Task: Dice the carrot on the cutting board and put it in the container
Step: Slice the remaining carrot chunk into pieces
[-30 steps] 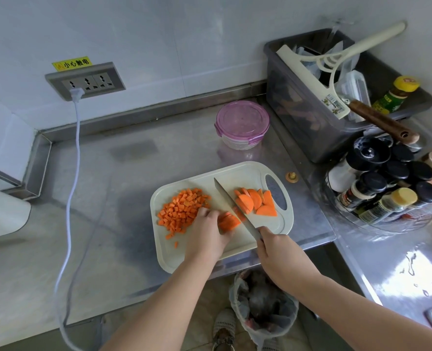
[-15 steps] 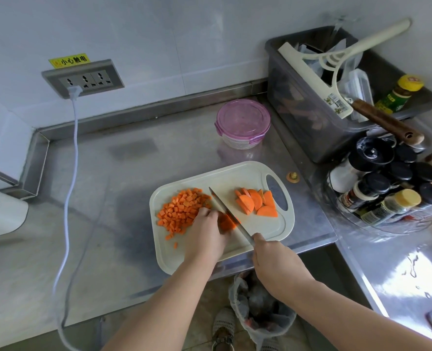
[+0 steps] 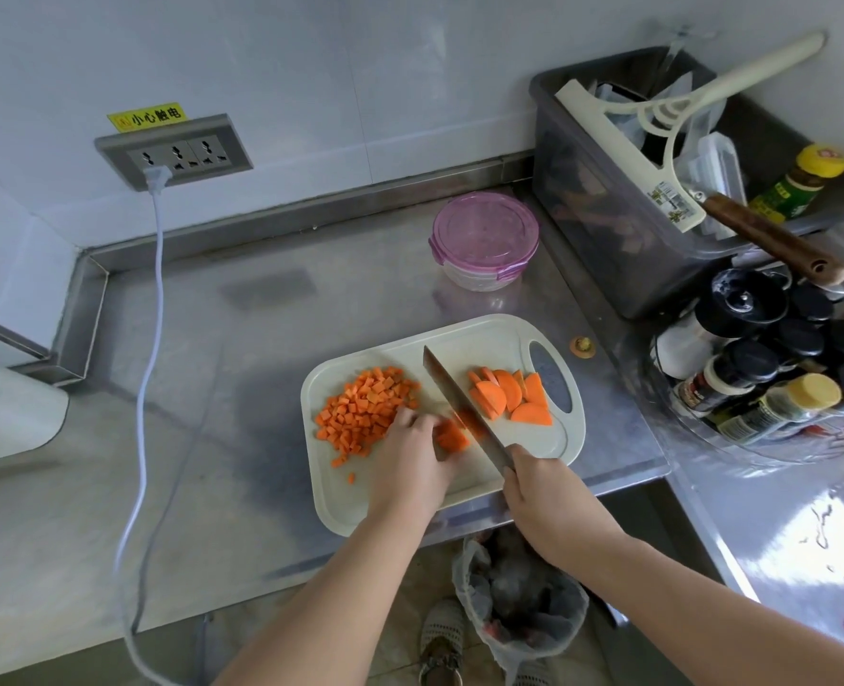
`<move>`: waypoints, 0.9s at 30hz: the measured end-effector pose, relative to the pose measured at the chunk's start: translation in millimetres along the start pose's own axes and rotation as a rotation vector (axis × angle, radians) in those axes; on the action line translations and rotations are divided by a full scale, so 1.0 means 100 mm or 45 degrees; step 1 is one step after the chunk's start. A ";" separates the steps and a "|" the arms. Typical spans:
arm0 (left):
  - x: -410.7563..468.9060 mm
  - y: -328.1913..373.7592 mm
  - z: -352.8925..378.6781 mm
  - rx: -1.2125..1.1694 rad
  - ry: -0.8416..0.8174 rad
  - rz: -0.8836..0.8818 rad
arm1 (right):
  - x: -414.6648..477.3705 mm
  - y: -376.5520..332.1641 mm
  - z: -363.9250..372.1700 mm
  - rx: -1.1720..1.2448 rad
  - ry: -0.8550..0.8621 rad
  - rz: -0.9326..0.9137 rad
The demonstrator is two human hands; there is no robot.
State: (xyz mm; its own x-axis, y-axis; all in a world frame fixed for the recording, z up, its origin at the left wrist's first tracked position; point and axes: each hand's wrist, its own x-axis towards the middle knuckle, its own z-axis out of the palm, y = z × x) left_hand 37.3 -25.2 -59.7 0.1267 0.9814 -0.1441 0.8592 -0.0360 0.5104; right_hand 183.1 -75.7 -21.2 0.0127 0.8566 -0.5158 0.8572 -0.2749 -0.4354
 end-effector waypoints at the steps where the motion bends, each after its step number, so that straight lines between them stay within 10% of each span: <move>1: -0.01 0.00 -0.01 -0.016 -0.005 -0.003 | -0.02 0.01 0.02 -0.023 0.020 -0.005; 27: 0.06 -0.09 -0.04 0.015 -0.051 0.001 | 0.00 -0.16 0.26 -0.100 -0.101 0.083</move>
State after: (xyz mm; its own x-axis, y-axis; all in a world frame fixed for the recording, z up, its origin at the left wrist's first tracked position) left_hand 28.6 -18.8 -61.9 0.1467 0.9731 -0.1777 0.8650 -0.0390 0.5003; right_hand 156.2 -82.2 -33.5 0.0318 0.7999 -0.5993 0.8936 -0.2913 -0.3415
